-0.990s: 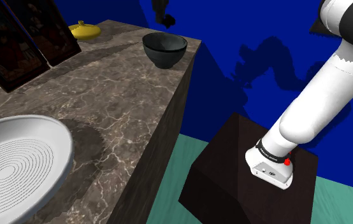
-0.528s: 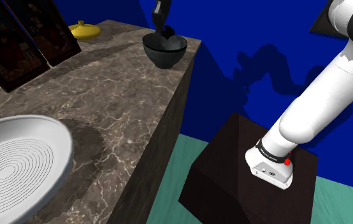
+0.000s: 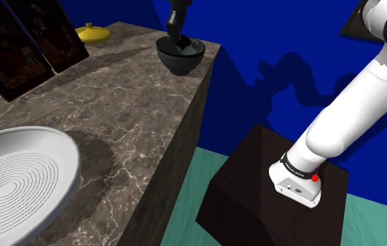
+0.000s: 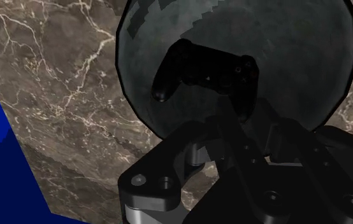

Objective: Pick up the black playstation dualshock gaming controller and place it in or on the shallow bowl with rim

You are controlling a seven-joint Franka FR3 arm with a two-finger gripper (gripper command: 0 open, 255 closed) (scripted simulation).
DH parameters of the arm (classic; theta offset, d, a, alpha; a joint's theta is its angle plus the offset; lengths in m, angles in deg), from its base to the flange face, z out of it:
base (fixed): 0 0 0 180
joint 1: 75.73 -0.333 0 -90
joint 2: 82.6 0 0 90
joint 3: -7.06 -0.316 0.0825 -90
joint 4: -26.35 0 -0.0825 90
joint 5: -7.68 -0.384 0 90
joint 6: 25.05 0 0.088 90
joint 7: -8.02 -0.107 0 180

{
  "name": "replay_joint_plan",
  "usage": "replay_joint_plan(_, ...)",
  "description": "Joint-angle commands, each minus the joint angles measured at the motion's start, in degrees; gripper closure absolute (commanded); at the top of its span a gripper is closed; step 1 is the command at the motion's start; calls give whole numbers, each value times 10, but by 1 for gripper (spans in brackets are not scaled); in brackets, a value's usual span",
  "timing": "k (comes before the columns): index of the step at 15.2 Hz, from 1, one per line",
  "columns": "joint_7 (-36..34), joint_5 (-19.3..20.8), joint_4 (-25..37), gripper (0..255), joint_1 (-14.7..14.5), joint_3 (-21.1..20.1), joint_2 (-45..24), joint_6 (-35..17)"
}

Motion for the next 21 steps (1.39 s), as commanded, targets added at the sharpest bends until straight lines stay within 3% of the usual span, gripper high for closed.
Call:
replay_joint_plan(1, 0, 0, -1, 255, 0, 0, 0, 0)
replay_joint_plan(3, 0, 0, -1, 255, 0, 0, 0, 0)
replay_joint_plan(4, 0, 0, -1, 0, 0, 0, 0, 0)
replay_joint_plan(9, 0, 0, -1, 0, 0, 0, 0, 0)
replay_joint_plan(13, -2, 6, 86, 0, -6, -7, -11, 76)
replay_joint_plan(21, -2, 6, 86, 0, -6, -7, -12, 76)
